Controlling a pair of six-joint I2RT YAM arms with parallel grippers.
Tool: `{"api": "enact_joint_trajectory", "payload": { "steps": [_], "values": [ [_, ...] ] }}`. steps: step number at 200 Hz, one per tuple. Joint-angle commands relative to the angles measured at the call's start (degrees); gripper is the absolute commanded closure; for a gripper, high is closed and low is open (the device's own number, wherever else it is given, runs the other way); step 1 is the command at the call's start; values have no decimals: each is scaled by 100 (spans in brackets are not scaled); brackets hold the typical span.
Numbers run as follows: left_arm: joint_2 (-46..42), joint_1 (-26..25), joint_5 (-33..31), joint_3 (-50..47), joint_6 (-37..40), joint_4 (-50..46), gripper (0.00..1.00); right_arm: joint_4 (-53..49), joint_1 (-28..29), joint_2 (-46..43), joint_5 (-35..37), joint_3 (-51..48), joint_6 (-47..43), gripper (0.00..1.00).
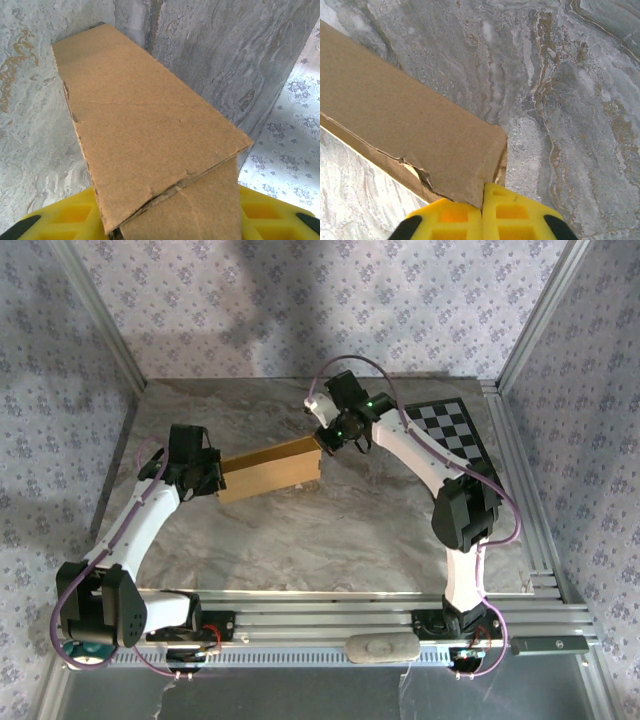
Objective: Fold the paper box
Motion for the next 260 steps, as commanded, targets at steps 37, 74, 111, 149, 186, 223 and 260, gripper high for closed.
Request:
{"api": "enact_joint_trajectory", "payload": {
  "steps": [37, 74, 111, 149, 186, 223, 260],
  "values": [
    [174, -6, -130, -10, 121, -607, 53, -310, -18, -145, -41, 386, 233, 100],
    [210, -6, -102, 15, 158, -651, 52, -1096, -3, 222, -79, 1130, 443, 100],
    [236, -6, -112, 54, 225, -681, 50, -1536, -66, 437, -406, 1586, 893, 100],
    [291, -6, -77, 97, 301, -704, 45, -1885, -165, 553, -800, 1816, 1231, 100],
    [317, -6, -44, 137, 373, -727, 44, -1949, -186, 496, -826, 1720, 1253, 100],
    [323, -6, -50, 208, 445, -838, 44, -2077, -186, 530, -869, 1820, 1281, 100],
    [362, -15, -56, 237, 522, -901, 44, -2374, -217, 715, -995, 2180, 1444, 100]
  ]
}}
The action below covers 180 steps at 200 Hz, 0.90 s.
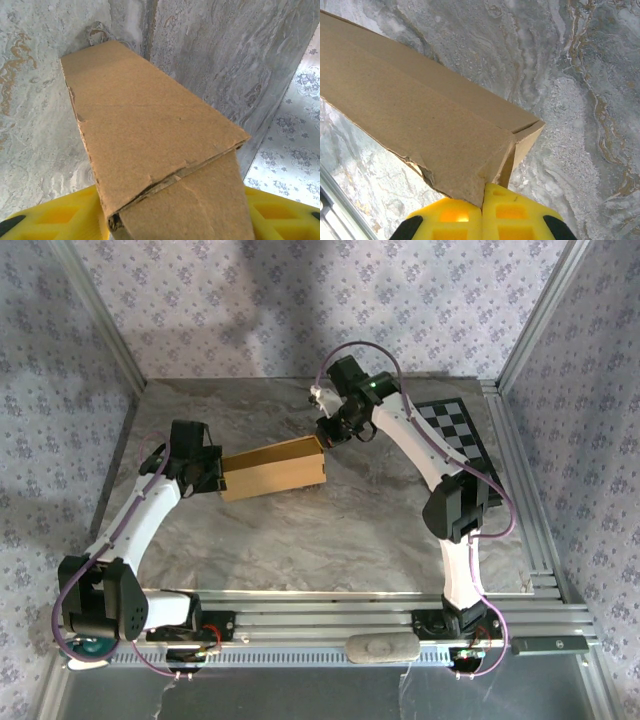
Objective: Fold the paper box
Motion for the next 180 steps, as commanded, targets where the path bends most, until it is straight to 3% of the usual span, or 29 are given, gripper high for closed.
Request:
{"api": "enact_joint_trajectory", "payload": {
  "steps": [1, 180],
  "values": [
    [172, -15, -119, 3, 217, -715, 44, -330, -83, 134, -198, 448, 252, 100],
    [317, -41, -46, 131, 593, -875, 35, -754, -149, 51, -346, 508, 440, 100]
  ]
}}
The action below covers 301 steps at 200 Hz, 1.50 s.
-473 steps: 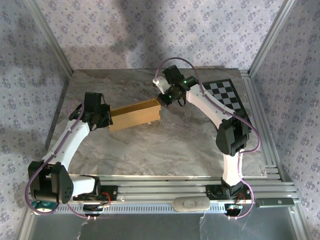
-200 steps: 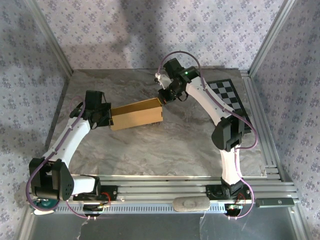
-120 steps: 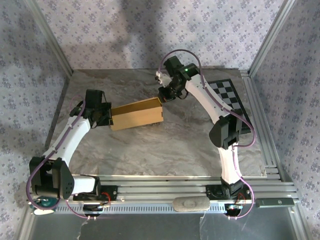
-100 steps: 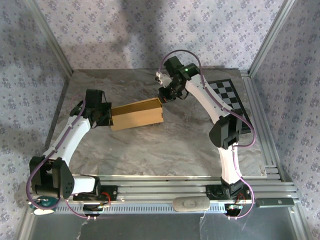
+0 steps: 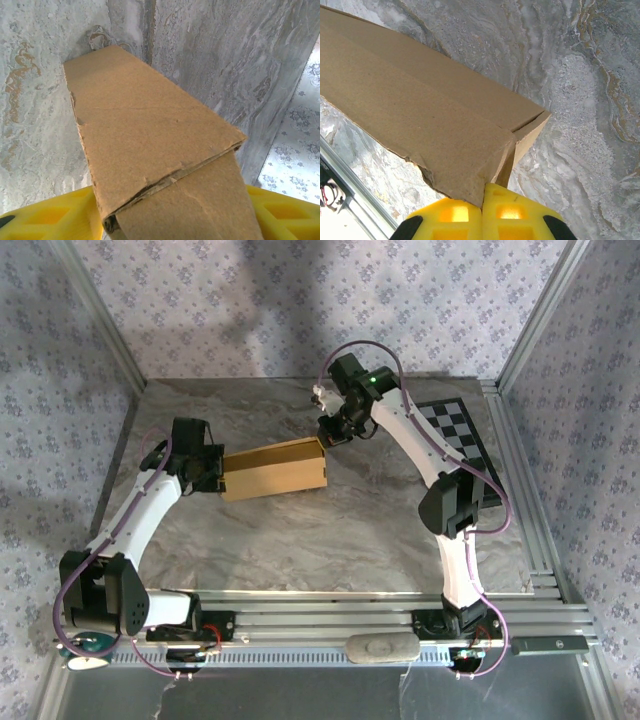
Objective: Fold the paper box
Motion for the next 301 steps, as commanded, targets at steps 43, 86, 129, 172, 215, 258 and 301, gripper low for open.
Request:
{"api": "enact_joint_trajectory", "payload": {
  "steps": [43, 86, 129, 172, 215, 258, 301],
  "values": [
    [164, -42, -20, -42, 187, -681, 34, -207, -88, -194, -223, 119, 257, 100],
    [175, -50, -15, -27, 188, -671, 34, -262, -88, -166, -216, 155, 365, 100],
    [187, -67, -14, -9, 196, -680, 34, -133, -91, -147, -306, 137, 579, 100],
    [199, -68, -26, 1, 195, -677, 36, 81, -83, -181, -268, 6, 753, 100],
    [208, -68, -32, 19, 198, -672, 36, 420, -66, -309, -114, -356, 748, 100],
    [215, -66, -50, 27, 204, -670, 39, 1100, -31, -683, -16, -1172, 616, 100],
    [269, -50, -66, 54, 217, -681, 42, 1837, -14, -1047, 101, -1949, 528, 100]
  ]
}}
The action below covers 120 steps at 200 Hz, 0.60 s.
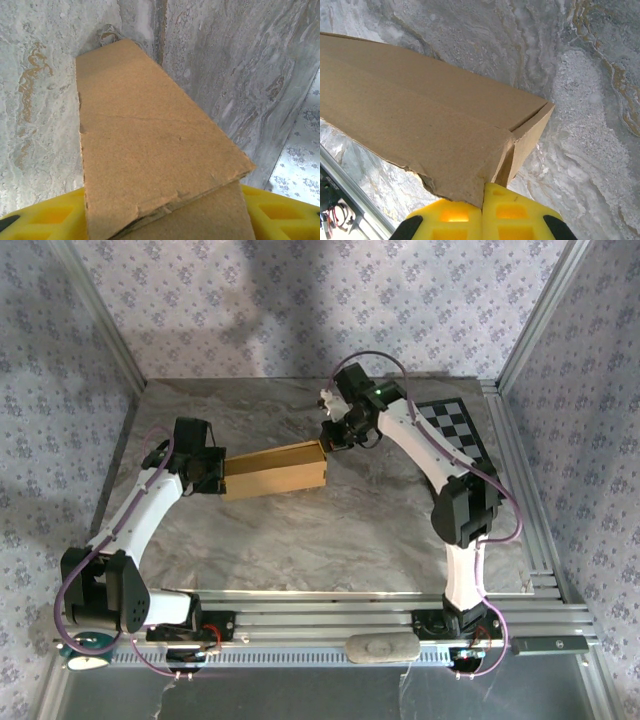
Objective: Fold the paper box
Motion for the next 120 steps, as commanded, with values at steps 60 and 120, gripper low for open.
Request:
{"api": "enact_joint_trajectory", "payload": {
  "steps": [60, 120],
  "values": [
    [275, 9, -84, 49, 171, -543, 44, 1269, 46, -641, 339, -1094, -120, 100],
    [316, 35, -55, 52, 197, -514, 44, 1737, 175, -833, 609, -1684, -293, 100]
  ]
}}
